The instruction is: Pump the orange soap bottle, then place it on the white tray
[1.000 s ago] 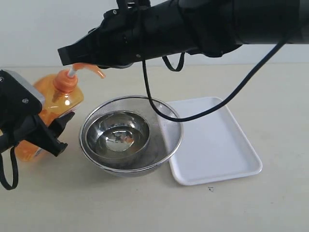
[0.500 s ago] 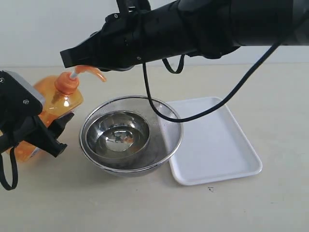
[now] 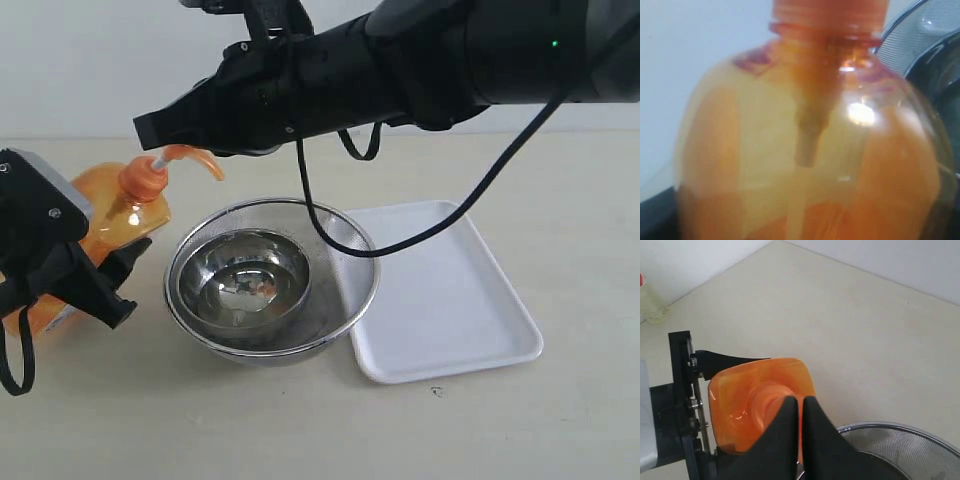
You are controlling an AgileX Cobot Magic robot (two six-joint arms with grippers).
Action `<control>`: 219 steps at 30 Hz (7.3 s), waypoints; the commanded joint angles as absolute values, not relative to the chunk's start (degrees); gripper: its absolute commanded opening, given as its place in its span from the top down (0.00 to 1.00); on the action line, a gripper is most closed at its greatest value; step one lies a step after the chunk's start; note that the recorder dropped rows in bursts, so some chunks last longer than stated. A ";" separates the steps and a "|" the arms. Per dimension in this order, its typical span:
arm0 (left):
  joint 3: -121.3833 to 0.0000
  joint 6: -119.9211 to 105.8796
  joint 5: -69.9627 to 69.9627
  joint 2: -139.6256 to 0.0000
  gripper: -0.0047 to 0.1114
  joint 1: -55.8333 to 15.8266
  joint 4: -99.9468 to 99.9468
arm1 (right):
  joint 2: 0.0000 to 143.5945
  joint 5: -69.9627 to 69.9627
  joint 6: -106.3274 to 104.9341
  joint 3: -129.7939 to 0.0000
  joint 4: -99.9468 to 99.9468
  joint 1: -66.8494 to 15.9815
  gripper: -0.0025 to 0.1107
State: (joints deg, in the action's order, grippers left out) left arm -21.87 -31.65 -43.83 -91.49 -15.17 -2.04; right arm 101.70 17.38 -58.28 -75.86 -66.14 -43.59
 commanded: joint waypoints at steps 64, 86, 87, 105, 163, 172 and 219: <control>-21.92 -21.41 -47.15 -91.60 0.92 -16.03 2.08 | 54.73 -4.66 -42.28 -33.62 -52.58 -38.74 0.98; -21.92 -21.41 -47.14 -91.60 0.92 -16.03 2.11 | 12.86 -39.63 -42.28 -10.07 -53.52 -15.11 0.98; -21.92 -21.41 -47.14 -91.60 0.92 -16.03 2.11 | 11.69 -39.63 -42.28 -9.33 -53.52 -14.87 0.98; -21.92 -21.41 -47.14 -91.60 0.92 -16.03 2.11 | 5.26 -37.97 -42.28 -8.52 -53.68 -14.87 0.98; -21.92 -21.41 -47.11 -91.60 0.92 -16.03 2.11 | 5.26 4.63 -36.32 -3.66 -41.04 -14.87 0.98; -21.92 -21.41 -47.11 -91.60 0.92 -16.03 2.11 | 5.26 -1.55 -30.76 -2.87 -41.30 -14.87 0.98; -21.92 -15.63 -48.41 -91.60 0.92 -16.03 2.11 | 5.26 0.00 -27.11 0.00 -12.89 -14.98 0.98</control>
State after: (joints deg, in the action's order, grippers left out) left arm -21.87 -18.67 -48.34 -91.49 -15.73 1.74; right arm 5.61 0.00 -27.33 0.02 -13.10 -15.14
